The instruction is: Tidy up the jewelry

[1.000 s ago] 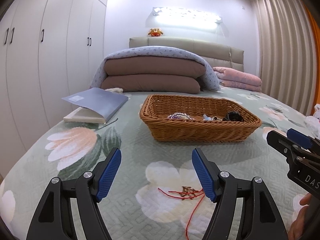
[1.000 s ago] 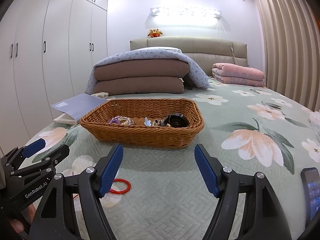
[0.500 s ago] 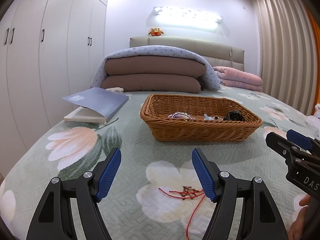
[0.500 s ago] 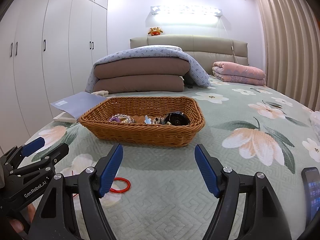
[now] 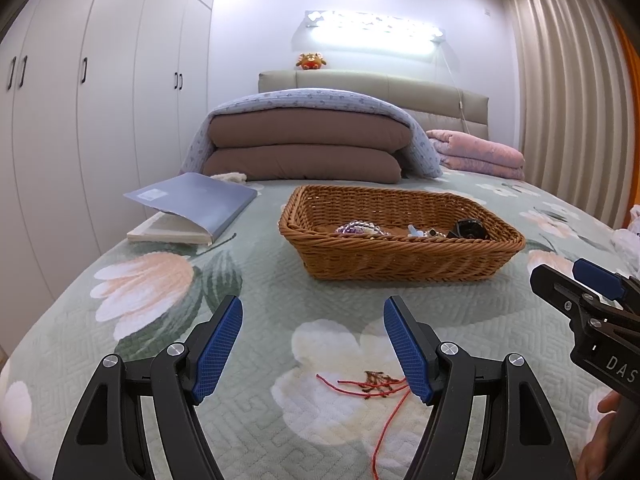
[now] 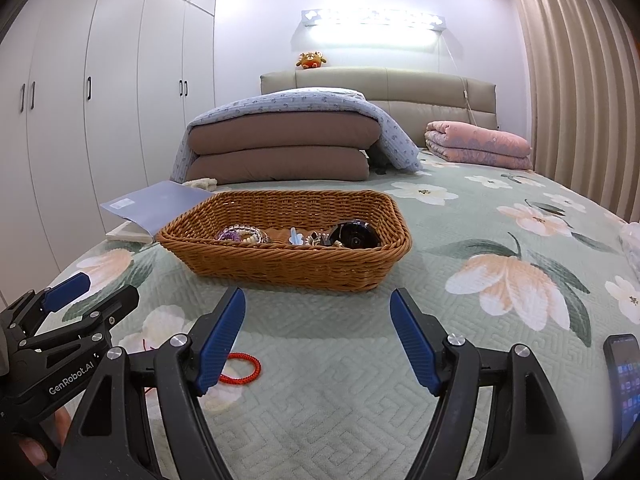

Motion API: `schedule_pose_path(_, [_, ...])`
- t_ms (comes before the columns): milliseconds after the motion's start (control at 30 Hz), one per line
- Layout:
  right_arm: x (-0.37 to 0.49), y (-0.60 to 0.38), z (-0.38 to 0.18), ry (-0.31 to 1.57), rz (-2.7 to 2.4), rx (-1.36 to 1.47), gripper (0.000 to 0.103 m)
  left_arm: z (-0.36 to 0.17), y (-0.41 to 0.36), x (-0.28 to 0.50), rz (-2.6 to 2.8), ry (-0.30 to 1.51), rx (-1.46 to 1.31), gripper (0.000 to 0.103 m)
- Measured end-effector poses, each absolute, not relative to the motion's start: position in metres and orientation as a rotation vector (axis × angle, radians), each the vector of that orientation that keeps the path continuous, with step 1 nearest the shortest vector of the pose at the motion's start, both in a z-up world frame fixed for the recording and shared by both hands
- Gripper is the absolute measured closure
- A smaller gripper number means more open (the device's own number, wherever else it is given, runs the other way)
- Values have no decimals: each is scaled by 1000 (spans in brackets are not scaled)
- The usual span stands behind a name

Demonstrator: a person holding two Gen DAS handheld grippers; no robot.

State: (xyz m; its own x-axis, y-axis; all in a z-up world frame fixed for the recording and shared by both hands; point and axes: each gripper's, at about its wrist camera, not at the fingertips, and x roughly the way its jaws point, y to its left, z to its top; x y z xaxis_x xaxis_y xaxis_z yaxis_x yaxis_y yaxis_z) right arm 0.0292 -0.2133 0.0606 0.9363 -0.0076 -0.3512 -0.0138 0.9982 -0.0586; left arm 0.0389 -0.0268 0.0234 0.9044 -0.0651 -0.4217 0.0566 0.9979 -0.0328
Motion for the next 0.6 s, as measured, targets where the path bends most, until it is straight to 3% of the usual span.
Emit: schedule_pose_path(600, [29,-214,60,360,2,-59,25,23,-27,40,-66,436,-16,28])
